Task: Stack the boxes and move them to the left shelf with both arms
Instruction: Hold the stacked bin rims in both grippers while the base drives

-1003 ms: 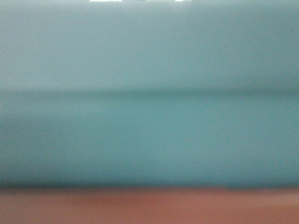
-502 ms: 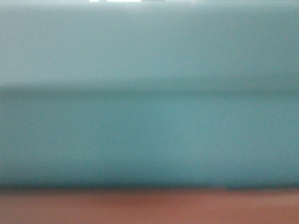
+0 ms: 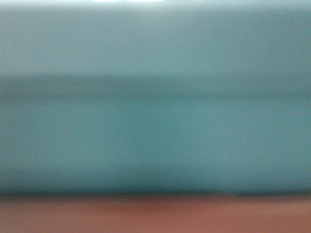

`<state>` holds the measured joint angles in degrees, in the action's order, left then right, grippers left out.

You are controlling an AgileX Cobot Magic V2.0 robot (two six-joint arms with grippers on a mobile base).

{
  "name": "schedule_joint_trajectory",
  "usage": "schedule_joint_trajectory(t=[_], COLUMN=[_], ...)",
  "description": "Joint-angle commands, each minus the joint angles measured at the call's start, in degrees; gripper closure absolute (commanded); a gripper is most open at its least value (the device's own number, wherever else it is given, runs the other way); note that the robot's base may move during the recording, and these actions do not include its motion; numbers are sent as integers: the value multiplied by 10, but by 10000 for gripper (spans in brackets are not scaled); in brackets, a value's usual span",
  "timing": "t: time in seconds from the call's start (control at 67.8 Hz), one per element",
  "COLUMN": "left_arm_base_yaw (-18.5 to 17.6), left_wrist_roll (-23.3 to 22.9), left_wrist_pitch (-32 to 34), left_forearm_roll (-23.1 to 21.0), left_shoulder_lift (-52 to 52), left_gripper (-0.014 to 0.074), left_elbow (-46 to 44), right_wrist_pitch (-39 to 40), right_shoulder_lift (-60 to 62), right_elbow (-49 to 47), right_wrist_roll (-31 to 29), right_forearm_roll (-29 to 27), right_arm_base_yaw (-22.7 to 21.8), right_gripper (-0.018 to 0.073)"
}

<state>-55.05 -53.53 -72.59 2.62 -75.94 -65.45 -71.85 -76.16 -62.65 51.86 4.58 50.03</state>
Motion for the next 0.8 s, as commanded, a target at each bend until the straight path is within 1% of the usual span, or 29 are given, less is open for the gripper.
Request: schedule_joint_trajectory(t=[0.0,0.782], left_arm_base_yaw=[-9,-9], left_wrist_roll=[-5,-5], left_wrist_pitch=[-39,-39], left_forearm_roll=[-42,-42], left_shoulder_lift=[18,18], left_gripper=[608,608], left_elbow=[-24,-24], right_wrist_pitch=[-23,-23], right_shoulder_lift=[17,17], right_elbow=[-19,-19], right_wrist_roll=[-3,-3], right_forearm_roll=[-9,-9], right_arm_base_yaw=[6,6], right_gripper=[503,503])
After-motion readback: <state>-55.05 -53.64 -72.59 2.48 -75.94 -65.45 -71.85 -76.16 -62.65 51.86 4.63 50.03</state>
